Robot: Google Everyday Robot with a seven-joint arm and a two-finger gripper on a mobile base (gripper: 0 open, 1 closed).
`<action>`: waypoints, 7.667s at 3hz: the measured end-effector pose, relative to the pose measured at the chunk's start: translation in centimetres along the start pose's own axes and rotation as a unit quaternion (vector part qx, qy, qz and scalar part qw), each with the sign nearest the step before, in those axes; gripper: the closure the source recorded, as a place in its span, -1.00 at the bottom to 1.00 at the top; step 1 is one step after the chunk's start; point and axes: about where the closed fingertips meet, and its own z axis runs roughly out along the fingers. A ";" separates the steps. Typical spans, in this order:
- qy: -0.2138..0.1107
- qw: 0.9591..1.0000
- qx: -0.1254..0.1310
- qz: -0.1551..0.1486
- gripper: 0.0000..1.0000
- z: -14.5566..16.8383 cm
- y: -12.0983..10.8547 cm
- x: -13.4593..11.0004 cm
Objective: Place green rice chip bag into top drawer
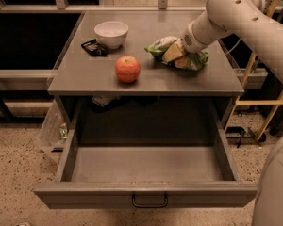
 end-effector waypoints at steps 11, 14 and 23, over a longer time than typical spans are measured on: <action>0.002 0.944 -0.276 -0.180 1.00 -11.9 15.8 17.9; 0.061 0.946 -0.303 -0.100 1.00 -2.9 22.0 23.3; -0.088 0.972 -0.214 -0.039 -1.00 2.2 22.3 18.4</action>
Offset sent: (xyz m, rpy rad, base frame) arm -0.0601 -0.0141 0.0049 0.1066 -0.0430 0.0885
